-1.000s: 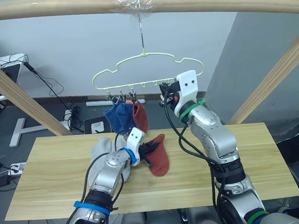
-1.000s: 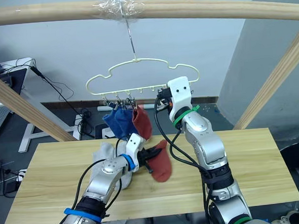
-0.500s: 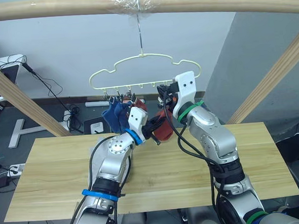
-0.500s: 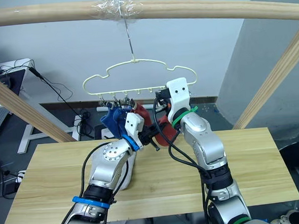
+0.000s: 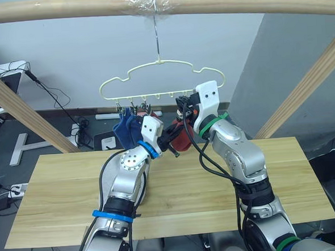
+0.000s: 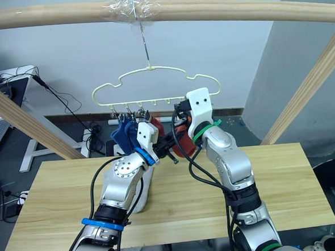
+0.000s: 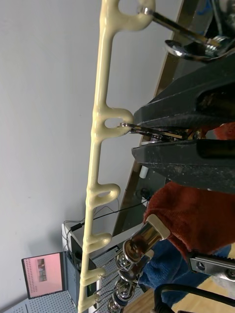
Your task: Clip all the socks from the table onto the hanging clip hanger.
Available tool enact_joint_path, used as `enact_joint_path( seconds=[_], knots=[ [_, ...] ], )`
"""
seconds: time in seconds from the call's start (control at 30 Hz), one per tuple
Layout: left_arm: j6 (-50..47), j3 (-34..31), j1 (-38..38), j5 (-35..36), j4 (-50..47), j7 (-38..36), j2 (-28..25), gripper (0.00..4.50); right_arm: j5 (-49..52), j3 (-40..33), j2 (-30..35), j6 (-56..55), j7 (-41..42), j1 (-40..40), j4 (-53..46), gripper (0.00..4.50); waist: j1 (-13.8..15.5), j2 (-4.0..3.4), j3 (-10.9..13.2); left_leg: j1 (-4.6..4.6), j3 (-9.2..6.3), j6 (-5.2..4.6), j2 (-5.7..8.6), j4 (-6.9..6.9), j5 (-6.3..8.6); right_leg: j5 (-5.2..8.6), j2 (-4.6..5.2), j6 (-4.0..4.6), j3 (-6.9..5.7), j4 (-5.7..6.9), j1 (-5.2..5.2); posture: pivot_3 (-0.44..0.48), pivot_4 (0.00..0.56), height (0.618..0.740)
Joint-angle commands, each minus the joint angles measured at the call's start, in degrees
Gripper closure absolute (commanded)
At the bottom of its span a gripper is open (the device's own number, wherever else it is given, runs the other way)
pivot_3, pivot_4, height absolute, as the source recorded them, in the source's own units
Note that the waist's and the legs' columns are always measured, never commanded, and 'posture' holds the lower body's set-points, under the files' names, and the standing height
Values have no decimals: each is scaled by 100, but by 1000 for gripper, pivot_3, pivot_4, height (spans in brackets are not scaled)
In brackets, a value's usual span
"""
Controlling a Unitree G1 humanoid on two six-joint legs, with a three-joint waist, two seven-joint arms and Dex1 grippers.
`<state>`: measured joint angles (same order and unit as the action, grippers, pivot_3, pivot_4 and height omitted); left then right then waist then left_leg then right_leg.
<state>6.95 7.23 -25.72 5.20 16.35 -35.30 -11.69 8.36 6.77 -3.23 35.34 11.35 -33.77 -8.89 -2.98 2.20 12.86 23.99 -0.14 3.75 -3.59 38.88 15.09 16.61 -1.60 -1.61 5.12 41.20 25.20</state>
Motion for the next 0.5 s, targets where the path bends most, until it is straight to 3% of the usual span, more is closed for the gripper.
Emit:
enact_joint_path(
  seconds=[0.03, 0.27, 0.5],
  knots=[
    [181, -65, -132, 0, -112, 90, 21, 4477, 99, 19, 5, -61, 57, -92, -333, 4500, 0, 0, 0, 0, 0, 0, 0, 0, 0, 0, 0, 0, 0, 0, 0, -22, 186, 700],
    [276, -132, -306, -5, -38, 247, 56, 4477, 140, -18, -22, 45, 16, -89, -344, 4500, 3, 0, 0, 0, 0, 0, 0, 0, 0, 0, 0, 0, 0, 0, 0, -21, 187, 700],
    [247, -97, -316, -36, -51, 290, 104, 4500, 329, -226, -187, 18, -111, -86, -394, 2014, 6, 0, 0, 1, 0, 0, 1, 0, 0, 0, 0, -1, 0, 0, -1, -19, 189, 700]
  ],
)
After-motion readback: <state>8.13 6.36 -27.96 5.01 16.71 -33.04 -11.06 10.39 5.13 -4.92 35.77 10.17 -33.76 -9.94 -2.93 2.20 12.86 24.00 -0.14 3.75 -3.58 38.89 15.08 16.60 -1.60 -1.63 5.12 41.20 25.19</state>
